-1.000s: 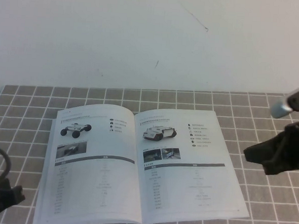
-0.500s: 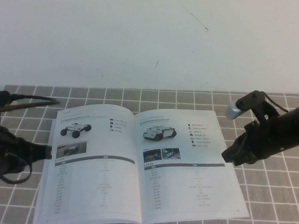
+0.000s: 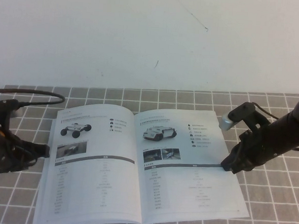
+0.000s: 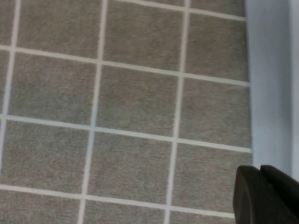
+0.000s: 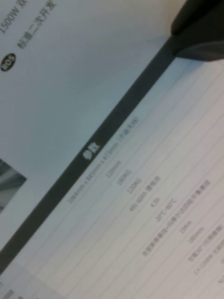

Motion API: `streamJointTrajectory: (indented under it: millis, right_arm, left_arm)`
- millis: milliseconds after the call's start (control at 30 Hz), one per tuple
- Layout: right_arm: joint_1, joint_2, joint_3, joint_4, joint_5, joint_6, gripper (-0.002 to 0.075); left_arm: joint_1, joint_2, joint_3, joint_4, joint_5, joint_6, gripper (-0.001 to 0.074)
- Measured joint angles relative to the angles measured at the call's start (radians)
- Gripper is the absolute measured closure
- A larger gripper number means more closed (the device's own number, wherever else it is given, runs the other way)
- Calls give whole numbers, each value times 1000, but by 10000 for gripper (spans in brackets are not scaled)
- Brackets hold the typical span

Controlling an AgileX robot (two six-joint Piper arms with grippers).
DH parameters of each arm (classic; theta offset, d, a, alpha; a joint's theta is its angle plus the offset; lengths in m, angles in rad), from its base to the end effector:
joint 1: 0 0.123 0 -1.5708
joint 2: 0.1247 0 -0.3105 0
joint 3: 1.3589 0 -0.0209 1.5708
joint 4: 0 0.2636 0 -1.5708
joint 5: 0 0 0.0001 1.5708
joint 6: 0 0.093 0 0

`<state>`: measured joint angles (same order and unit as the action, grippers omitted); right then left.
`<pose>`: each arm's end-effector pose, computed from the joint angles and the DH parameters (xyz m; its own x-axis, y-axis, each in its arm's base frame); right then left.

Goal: Close book
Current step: 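Close the open booklet and leave it lying on the table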

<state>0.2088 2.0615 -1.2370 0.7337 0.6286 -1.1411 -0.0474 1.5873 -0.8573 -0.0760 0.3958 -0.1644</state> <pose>0.4001 0.1223 0.1341 -0.6492 -0.5971 -0.4712 -0.7290 0.6651 0.1616 0.3139 -0.0176 0.2090 -0.8511 -0.1922 -0.4885 -0.1394 0.9799 -0.1427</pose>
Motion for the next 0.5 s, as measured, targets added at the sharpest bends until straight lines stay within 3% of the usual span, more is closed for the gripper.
streamJointTrajectory:
  millis: [100, 500]
  right_arm:
    - [0, 0, 0, -13, 0, 2, 729]
    - [1, 0, -21, -36, 41, 9, 729]
  left_arm:
    - [38, 51, -12, -16, -5, 0, 738]
    - [44, 141, -95, -76, 2, 32, 738]
